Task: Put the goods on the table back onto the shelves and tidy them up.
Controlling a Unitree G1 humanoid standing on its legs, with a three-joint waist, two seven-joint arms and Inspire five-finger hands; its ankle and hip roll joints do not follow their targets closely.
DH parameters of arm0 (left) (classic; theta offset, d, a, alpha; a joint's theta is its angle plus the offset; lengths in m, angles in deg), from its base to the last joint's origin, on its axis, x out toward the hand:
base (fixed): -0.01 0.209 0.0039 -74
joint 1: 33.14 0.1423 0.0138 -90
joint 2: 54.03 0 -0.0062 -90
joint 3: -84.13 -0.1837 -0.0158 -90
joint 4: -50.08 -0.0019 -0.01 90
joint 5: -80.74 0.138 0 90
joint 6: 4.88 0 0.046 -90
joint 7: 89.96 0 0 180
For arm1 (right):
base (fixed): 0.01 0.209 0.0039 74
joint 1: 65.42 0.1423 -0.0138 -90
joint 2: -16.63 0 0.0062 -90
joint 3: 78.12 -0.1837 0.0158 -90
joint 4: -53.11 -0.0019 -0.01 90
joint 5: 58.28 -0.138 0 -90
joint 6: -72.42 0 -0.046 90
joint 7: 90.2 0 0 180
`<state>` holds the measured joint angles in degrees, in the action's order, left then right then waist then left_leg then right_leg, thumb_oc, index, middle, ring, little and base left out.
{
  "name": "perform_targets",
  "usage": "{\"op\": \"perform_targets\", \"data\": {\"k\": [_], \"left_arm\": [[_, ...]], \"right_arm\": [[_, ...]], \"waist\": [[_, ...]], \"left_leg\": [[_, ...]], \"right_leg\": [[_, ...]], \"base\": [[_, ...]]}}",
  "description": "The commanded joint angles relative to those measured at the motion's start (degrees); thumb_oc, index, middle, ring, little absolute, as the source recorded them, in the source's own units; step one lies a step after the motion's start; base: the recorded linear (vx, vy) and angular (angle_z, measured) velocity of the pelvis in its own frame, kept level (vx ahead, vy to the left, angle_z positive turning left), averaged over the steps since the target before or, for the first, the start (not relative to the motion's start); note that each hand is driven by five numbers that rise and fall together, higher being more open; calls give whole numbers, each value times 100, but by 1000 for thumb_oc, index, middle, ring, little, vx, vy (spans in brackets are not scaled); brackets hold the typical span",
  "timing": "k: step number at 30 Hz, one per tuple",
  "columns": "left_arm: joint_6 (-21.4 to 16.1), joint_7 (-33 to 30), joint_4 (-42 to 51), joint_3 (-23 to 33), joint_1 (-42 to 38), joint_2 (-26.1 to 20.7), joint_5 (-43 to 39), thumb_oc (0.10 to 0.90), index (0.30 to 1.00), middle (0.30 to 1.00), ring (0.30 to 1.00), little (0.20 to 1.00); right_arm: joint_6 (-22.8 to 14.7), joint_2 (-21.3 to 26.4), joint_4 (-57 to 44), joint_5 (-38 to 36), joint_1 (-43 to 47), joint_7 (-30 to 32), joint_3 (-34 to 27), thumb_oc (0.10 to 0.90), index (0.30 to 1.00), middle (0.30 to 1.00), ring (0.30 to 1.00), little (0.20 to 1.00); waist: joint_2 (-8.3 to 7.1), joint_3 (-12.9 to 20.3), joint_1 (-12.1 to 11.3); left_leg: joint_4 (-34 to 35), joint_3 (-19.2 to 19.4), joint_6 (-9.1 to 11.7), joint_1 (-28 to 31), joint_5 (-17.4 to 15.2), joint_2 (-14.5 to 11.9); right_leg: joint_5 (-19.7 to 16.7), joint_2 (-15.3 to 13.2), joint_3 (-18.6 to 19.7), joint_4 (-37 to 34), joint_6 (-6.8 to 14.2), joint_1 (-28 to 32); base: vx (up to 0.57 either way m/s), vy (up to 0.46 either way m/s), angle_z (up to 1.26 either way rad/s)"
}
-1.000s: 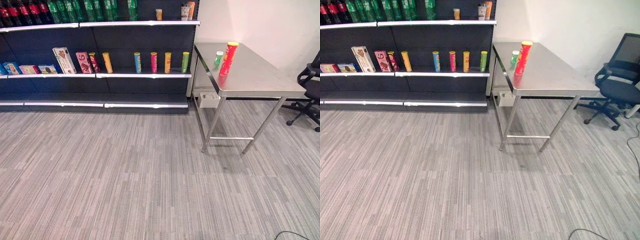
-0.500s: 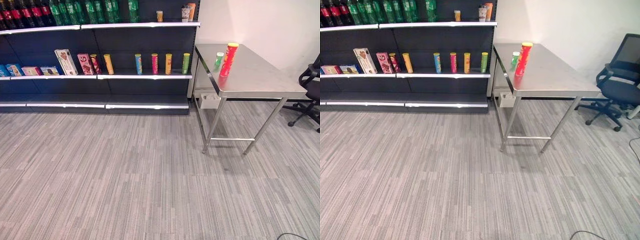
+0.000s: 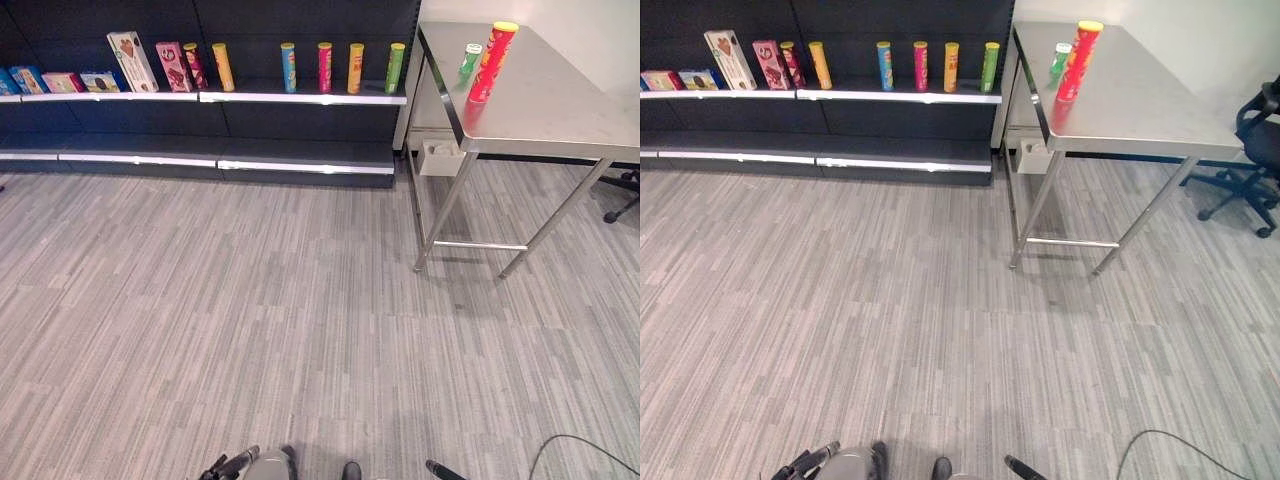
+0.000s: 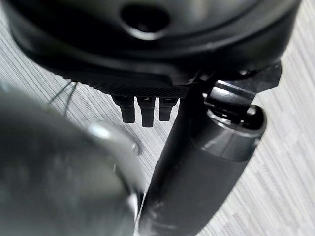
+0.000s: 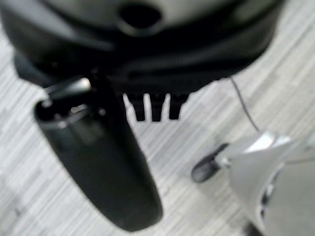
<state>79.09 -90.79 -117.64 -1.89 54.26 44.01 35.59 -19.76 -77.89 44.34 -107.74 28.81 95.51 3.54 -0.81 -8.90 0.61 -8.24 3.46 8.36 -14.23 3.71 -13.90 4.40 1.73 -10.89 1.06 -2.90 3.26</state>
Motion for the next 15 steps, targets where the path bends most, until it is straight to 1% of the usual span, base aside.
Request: {"op": "perform_targets", "data": {"k": [1,2,3,5,6,7,8,9,10,11,12,13,14,15], "left_arm": [[-174,-108,-204,-20,-109,174,-315,800,900,900,900,900],[-190,-117,-247,37,-90,195,-430,800,900,900,900,900],[-178,-106,-320,136,-15,179,-442,800,900,900,900,900],[-193,-149,-371,181,-9,73,-325,800,900,900,900,900],[-184,-134,-355,105,-37,-2,-100,800,900,900,900,900],[-183,-134,-354,106,-35,-8,-95,800,900,900,900,900],[-191,-76,-262,-169,-108,-124,388,800,900,900,900,900],[-175,-57,-148,-446,-168,-190,789,800,900,900,900,900],[-123,-66,-140,-620,-214,-210,1162,800,900,900,900,900],[-104,-41,-147,-722,-179,-265,1427,800,900,900,900,900],[-91,-14,-143,-741,-150,-278,1523,800,900,900,900,900],[-105,5,-142,-758,-136,-272,1556,800,900,900,900,900],[-131,32,-137,-788,-128,-257,1592,800,900,900,900,900],[-128,54,-136,-792,-121,-240,1614,800,900,900,900,900]], "right_arm": [[-152,48,258,-48,64,175,163,800,900,900,900,900],[-161,47,228,-8,73,196,187,800,900,900,900,900],[-128,28,184,101,51,190,172,800,900,900,900,900],[-138,-43,82,201,31,149,203,800,900,900,900,900],[-117,-123,57,265,-11,64,261,800,900,900,900,900],[-117,-130,55,266,-16,63,261,800,900,900,900,900],[-77,-211,-27,418,-22,-36,436,800,900,900,900,900],[-118,-217,-114,586,21,1,531,800,900,900,900,900],[-114,-231,-183,748,69,41,615,800,900,900,900,900],[-113,-254,-327,903,51,-3,713,800,900,900,900,900],[-146,-258,-415,921,42,-31,781,800,900,900,900,900],[-159,-270,-482,906,17,-62,827,800,900,900,900,900],[-178,-250,-527,885,6,-102,852,800,900,900,900,900],[-197,-223,-505,868,5,-95,838,800,900,900,900,900]], "waist": [[-68,104,-155],[33,185,-175],[104,318,-263],[49,434,-275],[-3,475,-256],[-22,486,-263],[-114,536,-242],[-137,499,-187],[-82,410,-130],[-19,258,-18],[42,192,50],[83,139,121],[138,64,230],[143,16,273]], "left_leg": [[990,10,-138,-49,613,-158],[1238,150,-57,-65,607,-281],[1054,112,11,-136,778,-274],[717,116,-60,-225,717,-66],[588,194,-111,-214,655,54],[575,208,-118,-222,643,67],[542,407,-301,-86,467,326],[538,587,-574,103,215,637],[575,743,-871,416,-40,951],[756,819,-1048,851,-215,1158],[838,806,-1075,1025,-265,1187],[906,796,-1075,1178,-287,1222],[1013,734,-1049,1345,-308,1257],[1066,687,-1036,1471,-345,1323]], "right_leg": [[456,-640,367,51,668,411],[594,-716,444,97,756,587],[650,-863,518,84,839,858],[520,-1126,572,203,945,923],[357,-1243,597,367,996,852],[363,-1264,606,376,1006,839],[-129,-1479,716,855,1081,597],[-687,-1695,726,1615,1072,259],[-1254,-1970,660,2504,993,-111],[-1463,-2008,604,3214,941,-500],[-1186,-1801,621,3435,872,-730],[-853,-1493,633,3467,790,-955],[-445,-1061,614,3249,709,-1180],[-300,-887,579,2926,742,-1201]], "base": [[402,325,-15],[636,499,-28],[801,640,-29],[547,478,-21],[274,277,-20],[370,416,-29],[438,586,-34],[601,931,-28],[519,948,-18],[425,765,-8],[360,505,-3],[310,271,-4],[297,187,-13],[300,137,-6]]}}
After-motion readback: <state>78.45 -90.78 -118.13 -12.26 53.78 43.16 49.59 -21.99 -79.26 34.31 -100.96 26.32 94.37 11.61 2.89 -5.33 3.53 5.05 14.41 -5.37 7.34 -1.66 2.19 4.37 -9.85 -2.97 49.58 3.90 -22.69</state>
